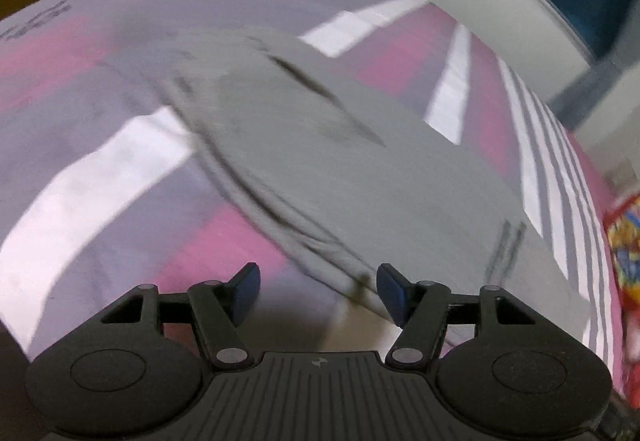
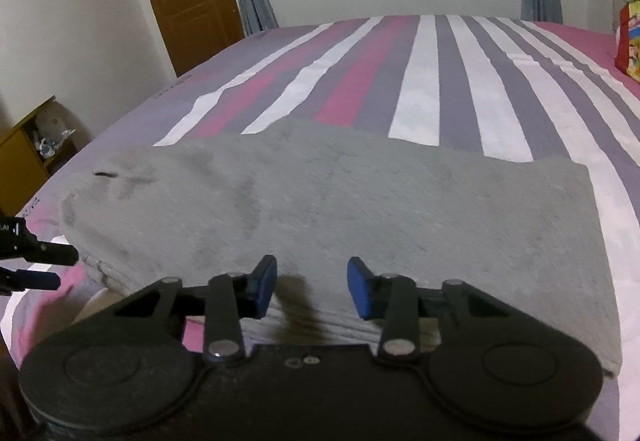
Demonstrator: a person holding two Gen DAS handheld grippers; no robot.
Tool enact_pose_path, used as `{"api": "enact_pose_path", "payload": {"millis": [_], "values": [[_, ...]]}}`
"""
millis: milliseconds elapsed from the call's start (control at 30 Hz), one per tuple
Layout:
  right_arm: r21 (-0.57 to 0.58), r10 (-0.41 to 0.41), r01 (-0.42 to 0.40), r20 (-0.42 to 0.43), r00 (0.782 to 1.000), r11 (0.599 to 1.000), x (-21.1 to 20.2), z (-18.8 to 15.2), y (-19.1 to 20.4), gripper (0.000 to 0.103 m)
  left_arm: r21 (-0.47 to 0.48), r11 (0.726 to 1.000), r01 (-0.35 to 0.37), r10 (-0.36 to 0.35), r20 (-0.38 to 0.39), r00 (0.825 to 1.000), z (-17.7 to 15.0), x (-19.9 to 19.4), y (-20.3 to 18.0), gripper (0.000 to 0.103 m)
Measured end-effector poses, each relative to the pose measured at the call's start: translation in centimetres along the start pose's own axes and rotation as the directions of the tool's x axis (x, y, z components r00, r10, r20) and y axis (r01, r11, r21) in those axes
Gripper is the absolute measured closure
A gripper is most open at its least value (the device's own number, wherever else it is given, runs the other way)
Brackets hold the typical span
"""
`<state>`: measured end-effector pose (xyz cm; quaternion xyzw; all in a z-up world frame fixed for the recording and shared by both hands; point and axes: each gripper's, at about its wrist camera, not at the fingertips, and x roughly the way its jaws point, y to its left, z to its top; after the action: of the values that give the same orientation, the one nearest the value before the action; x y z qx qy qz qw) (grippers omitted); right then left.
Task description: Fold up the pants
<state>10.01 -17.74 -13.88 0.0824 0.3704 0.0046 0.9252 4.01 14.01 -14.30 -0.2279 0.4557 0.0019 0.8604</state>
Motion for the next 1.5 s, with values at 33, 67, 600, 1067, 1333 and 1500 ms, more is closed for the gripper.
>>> {"api": "enact_pose_path", "payload": {"millis": [33, 67, 600, 1067, 1333, 1500], "values": [[-0.004, 0.003, -0.003, -0.004, 1.000, 1.000, 0.1, 0.0, 0.2, 0.067, -0.031, 1.000, 0.001, -0.001, -0.002, 1.000, 0.3, 0.1, 0.9, 0.039], [-0.006, 0.002, -0.002, -0.005, 1.000, 1.000, 0.4, 0.0, 0.2, 0.067, -0.056, 0.998, 0.004, -0.004, -0.001, 1.000, 0.6, 0.3, 1.6, 0.039], [0.015, -0.016, 0.017, -0.049, 0.999, 1.000, 2.2, -0.7, 0.1, 0.066, -0.304, 0.939, 0.162, -0.177, -0.022, 0.984, 3.4, 7.4, 5.5, 0.039], [0.021, -0.022, 0.024, -0.062, 0.998, 1.000, 2.3, 1.0, 0.3, 0.065, -0.333, 0.925, 0.183, -0.188, 0.015, 0.982, 4.9, 9.4, 4.6, 0.040], [0.016, -0.033, 0.034, -0.077, 0.997, 0.999, 3.2, 0.3, 0.3, 0.064, -0.332, 0.925, 0.185, -0.187, 0.028, 0.982, 5.1, 9.8, 5.0, 0.048], [0.022, -0.029, 0.031, -0.072, 0.997, 0.999, 3.3, 0.3, 0.2, 0.064, -0.386, 0.899, 0.208, -0.214, 0.028, 0.976, 4.8, 10.0, 6.7, 0.068]]}}
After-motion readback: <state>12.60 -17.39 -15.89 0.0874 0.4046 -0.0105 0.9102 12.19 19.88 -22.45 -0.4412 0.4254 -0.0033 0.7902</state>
